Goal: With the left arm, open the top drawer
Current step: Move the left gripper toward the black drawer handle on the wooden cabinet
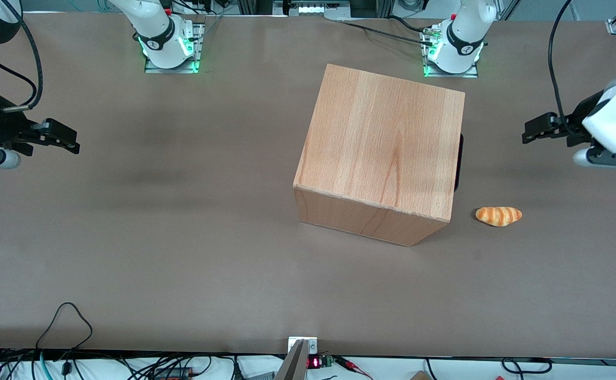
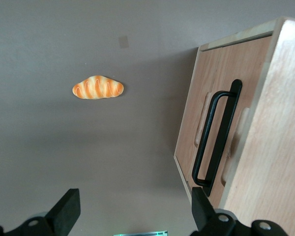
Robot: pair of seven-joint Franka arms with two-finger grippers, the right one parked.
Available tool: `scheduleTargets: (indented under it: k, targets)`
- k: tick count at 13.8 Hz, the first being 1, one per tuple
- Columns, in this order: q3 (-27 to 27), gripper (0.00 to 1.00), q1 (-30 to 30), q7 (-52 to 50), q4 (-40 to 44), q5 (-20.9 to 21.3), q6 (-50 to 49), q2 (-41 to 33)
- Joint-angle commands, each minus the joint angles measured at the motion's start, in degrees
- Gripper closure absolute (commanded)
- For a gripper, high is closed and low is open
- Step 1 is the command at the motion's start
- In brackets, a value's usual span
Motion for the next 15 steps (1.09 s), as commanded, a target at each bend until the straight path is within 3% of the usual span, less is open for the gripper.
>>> scheduleTargets:
  k: [1,15]
  targets:
    - [-0.15,0.00,0.33,0.32,0.69,0.57,-0.64,1.93]
    - [0.38,0.00,2.62,2.25,2.71,-0.48,-0.47,11.69]
